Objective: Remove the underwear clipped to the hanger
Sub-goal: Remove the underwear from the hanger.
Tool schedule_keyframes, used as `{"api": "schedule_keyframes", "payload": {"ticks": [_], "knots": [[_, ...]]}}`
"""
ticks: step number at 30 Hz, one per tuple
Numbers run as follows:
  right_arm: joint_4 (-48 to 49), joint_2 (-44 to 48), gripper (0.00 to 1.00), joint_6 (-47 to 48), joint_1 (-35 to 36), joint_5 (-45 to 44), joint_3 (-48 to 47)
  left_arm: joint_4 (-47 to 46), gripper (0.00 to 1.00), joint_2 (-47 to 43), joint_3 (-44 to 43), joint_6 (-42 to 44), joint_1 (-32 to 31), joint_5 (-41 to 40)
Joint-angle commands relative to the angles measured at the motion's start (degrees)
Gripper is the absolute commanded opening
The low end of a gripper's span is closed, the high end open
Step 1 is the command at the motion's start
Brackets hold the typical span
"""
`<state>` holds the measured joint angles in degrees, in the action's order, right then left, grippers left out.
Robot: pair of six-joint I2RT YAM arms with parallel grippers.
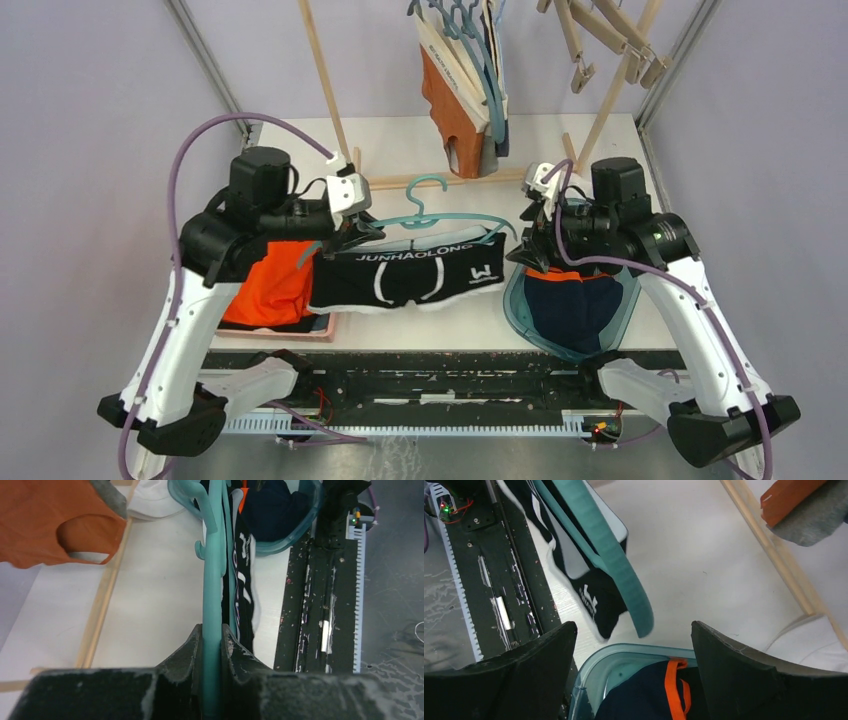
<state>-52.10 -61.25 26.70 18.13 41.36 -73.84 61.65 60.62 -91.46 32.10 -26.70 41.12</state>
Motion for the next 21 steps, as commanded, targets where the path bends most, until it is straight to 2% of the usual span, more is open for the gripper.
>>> {"api": "schedule_keyframes", "payload": {"ticks": [1, 3, 6, 10, 21], "knots": [[4.1, 6.4, 0.93, -1.9, 0.2, -0.8, 4.0, -17.7, 0.03, 0.2, 5.2, -6.6, 0.1, 9.6], [7.5, 9.7, 0.9, -3.9, -0.6, -4.0, 7.3, -23.4, 0.03, -0.2, 7.3, -9.8, 0.1, 9.4], [12.2, 12.5, 0.85, -9.5, -6.5, -2.7, 10.6, -28.6, 0.03, -0.6, 8.6, -13.1, 0.1, 9.3], [11.1, 12.0, 0.84, -11.0, -8.5, -1.1, 10.0, -31.7, 0.03, -2.0, 10.2, -16.3, 0.3, 9.8], [16.8, 9.0, 0.81, -16.6, -10.3, 6.5, 10.1, -36.6, 0.03, -5.2, 13.8, -25.5, 3.0, 12.1]]}}
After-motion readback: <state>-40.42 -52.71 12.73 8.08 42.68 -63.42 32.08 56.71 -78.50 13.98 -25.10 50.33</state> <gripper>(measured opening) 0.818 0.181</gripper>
